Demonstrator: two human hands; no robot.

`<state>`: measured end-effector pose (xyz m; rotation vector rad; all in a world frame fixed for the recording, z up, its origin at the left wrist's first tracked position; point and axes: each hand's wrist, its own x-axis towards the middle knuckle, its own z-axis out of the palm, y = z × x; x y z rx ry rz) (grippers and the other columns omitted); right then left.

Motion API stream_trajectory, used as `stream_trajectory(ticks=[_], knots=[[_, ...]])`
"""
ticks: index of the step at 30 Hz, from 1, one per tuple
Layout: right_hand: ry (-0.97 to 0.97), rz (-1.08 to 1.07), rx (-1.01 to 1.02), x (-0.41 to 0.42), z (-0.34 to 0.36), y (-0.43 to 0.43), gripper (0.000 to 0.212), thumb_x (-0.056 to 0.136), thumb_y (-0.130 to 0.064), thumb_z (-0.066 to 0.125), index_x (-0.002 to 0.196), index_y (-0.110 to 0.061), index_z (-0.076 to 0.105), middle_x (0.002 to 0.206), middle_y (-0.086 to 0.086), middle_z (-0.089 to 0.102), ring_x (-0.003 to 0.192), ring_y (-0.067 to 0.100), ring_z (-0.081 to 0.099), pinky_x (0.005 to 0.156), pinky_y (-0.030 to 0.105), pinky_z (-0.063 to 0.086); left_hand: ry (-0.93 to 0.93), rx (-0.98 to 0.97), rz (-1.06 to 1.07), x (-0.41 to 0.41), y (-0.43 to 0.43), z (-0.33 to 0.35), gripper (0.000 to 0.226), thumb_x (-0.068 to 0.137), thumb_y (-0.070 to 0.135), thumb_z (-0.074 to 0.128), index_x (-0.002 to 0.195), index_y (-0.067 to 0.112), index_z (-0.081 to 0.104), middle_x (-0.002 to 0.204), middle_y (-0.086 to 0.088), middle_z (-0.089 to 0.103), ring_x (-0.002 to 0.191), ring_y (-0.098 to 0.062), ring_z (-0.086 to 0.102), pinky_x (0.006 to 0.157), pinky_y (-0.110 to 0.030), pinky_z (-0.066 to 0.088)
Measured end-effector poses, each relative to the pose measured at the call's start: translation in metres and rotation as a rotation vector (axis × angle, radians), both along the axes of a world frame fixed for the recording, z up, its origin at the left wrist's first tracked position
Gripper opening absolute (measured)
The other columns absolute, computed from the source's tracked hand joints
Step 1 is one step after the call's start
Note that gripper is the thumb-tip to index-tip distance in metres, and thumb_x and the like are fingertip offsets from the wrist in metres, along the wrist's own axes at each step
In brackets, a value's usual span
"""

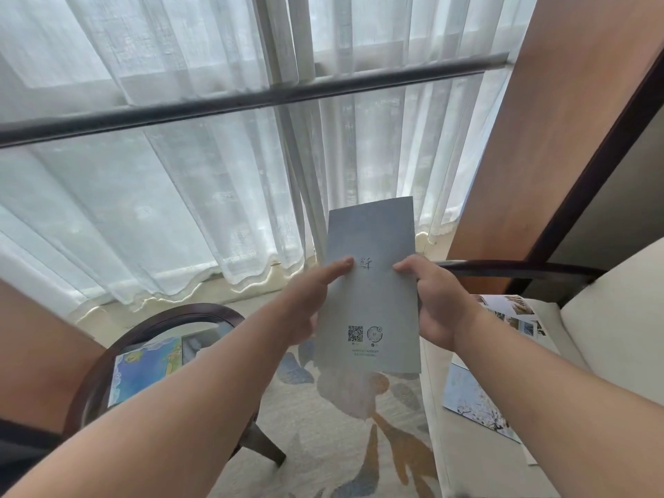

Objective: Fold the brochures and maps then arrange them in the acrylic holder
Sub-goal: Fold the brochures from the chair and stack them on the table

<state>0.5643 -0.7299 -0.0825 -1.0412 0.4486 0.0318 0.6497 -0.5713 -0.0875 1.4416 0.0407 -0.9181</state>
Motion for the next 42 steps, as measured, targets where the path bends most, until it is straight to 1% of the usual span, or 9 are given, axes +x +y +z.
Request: stream_trajectory(ticks=[4,9,13,17,22,25,31,34,42], knots=[[0.079,0.045,0.018,-0.004,0.002,-0.001,0.045,0.087,-0.014,0.040,0.125,-0.003,0.060,0.109,0.017,0.063,0.094,0.033,0.058,0.082,0.042,0.049,0.040,-0.051,-0.052,-0.006,0.000,0.000,0.052,0.087,0.047,0.065,0.130,0.020,0.058,0.121,-0.010,0.069,0.111,-0.031,0.066,0.098,-0.054,0.049],[0.109,0.008,-0.035,-0.007,0.000,0.000,0.044,0.086,-0.008,0.039,0.126,-0.001,0.056,0.103,0.018,0.060,0.088,0.033,0.058,0.077,0.042,0.050,0.029,-0.061,-0.030,-0.012,-0.004,0.004,0.035,0.092,0.028,0.061,0.122,0.011,0.065,0.114,-0.013,0.072,0.092,-0.028,0.071,0.074,-0.038,0.060],[0.098,-0.040,-0.148,-0.008,-0.001,-0.003,0.040,0.083,0.003,0.037,0.116,-0.006,0.057,0.100,0.018,0.060,0.084,0.032,0.055,0.073,0.040,0.047,-0.011,-0.034,0.052,-0.013,-0.007,0.003,0.029,0.094,0.012,0.059,0.120,0.001,0.063,0.110,-0.016,0.072,0.095,-0.031,0.070,0.084,-0.045,0.057],[0.104,-0.111,-0.260,-0.009,-0.005,-0.002,0.036,0.086,0.003,0.045,0.120,-0.005,0.054,0.113,0.022,0.067,0.086,0.032,0.061,0.082,0.044,0.050,-0.073,-0.073,0.067,-0.013,-0.007,0.006,0.023,0.096,0.005,0.052,0.115,0.004,0.064,0.104,-0.016,0.073,0.081,-0.030,0.070,0.070,-0.042,0.060],[0.168,-0.046,-0.110,-0.015,-0.006,-0.004,0.038,0.092,-0.017,0.048,0.125,-0.001,0.061,0.122,0.020,0.066,0.103,0.034,0.063,0.102,0.049,0.044,-0.083,-0.179,0.017,-0.014,-0.007,0.006,0.022,0.100,0.005,0.045,0.108,0.012,0.065,0.096,-0.011,0.076,0.077,-0.025,0.073,0.061,-0.035,0.060],[0.155,-0.049,-0.091,-0.014,-0.007,-0.004,0.034,0.095,-0.011,0.047,0.124,-0.001,0.062,0.121,0.019,0.067,0.114,0.038,0.062,0.103,0.051,0.045,-0.119,-0.178,0.006,-0.014,-0.007,0.004,0.022,0.100,0.005,0.045,0.106,0.013,0.065,0.097,-0.012,0.075,0.078,-0.026,0.073,0.063,-0.036,0.060],[0.102,-0.152,-0.135,-0.007,-0.008,-0.007,0.031,0.093,0.010,0.044,0.116,-0.004,0.059,0.109,0.021,0.070,0.096,0.037,0.068,0.089,0.051,0.054,-0.430,0.113,0.107,-0.015,-0.009,-0.004,0.024,0.087,0.016,0.065,0.110,0.019,0.059,0.107,-0.011,0.071,0.090,-0.028,0.072,0.081,-0.049,0.058],[0.037,-0.102,-0.107,-0.004,-0.009,-0.008,0.034,0.093,0.010,0.044,0.114,-0.010,0.060,0.105,0.016,0.073,0.088,0.032,0.071,0.082,0.046,0.057,-0.304,0.053,0.069,-0.014,-0.007,-0.003,0.049,0.082,0.026,0.069,0.127,0.018,0.052,0.115,-0.011,0.069,0.098,-0.030,0.070,0.086,-0.050,0.057],[0.023,-0.084,-0.268,0.002,-0.015,-0.008,0.024,0.093,0.003,0.051,0.109,-0.013,0.057,0.102,0.014,0.069,0.079,0.026,0.069,0.067,0.039,0.058,-0.177,-0.039,0.131,-0.013,-0.006,-0.003,0.024,0.094,0.007,0.058,0.118,0.005,0.062,0.101,-0.012,0.075,0.082,-0.025,0.073,0.065,-0.034,0.059]])
